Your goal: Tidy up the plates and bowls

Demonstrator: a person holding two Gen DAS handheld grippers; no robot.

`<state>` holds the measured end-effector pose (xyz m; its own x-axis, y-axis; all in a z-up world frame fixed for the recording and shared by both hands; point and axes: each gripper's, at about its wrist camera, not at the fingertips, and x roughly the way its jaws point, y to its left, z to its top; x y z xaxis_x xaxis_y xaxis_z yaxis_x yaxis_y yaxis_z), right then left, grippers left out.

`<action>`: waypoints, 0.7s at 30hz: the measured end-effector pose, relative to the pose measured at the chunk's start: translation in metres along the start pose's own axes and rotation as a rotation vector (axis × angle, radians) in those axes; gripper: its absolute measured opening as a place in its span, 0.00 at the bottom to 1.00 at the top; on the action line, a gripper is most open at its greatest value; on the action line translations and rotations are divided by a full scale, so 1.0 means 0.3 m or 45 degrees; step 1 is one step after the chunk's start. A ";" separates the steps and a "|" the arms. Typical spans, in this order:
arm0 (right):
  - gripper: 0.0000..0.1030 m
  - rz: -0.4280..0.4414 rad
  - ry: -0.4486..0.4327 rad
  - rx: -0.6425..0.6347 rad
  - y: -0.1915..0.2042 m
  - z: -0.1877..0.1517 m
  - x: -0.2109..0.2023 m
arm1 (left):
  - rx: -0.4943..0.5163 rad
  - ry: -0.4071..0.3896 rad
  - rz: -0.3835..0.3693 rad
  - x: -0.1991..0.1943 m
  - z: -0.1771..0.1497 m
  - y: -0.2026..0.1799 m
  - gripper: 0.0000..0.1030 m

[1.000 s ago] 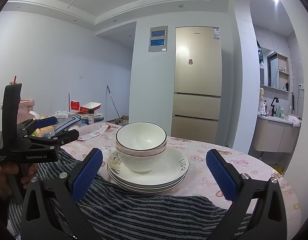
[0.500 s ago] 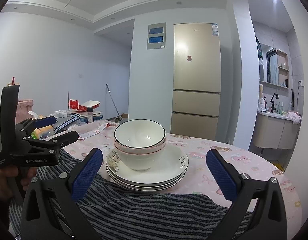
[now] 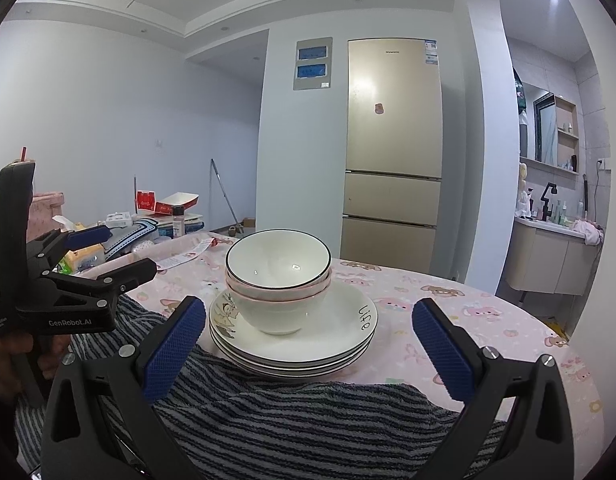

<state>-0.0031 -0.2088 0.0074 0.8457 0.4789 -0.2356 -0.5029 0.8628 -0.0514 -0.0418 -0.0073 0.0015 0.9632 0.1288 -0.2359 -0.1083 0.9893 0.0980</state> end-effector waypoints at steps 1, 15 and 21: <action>1.00 0.000 0.004 0.000 0.001 0.001 0.002 | 0.001 0.000 0.000 -0.001 -0.001 -0.003 1.00; 1.00 0.000 0.012 -0.004 0.001 0.000 0.005 | 0.015 0.003 0.002 0.004 -0.011 -0.007 1.00; 1.00 -0.001 0.010 -0.005 0.004 0.003 0.006 | 0.018 0.025 -0.003 0.007 -0.019 -0.012 1.00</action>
<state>-0.0020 -0.2067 0.0079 0.8446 0.4771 -0.2431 -0.5031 0.8625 -0.0550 -0.0408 -0.0102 -0.0048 0.9584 0.1279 -0.2551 -0.1024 0.9885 0.1111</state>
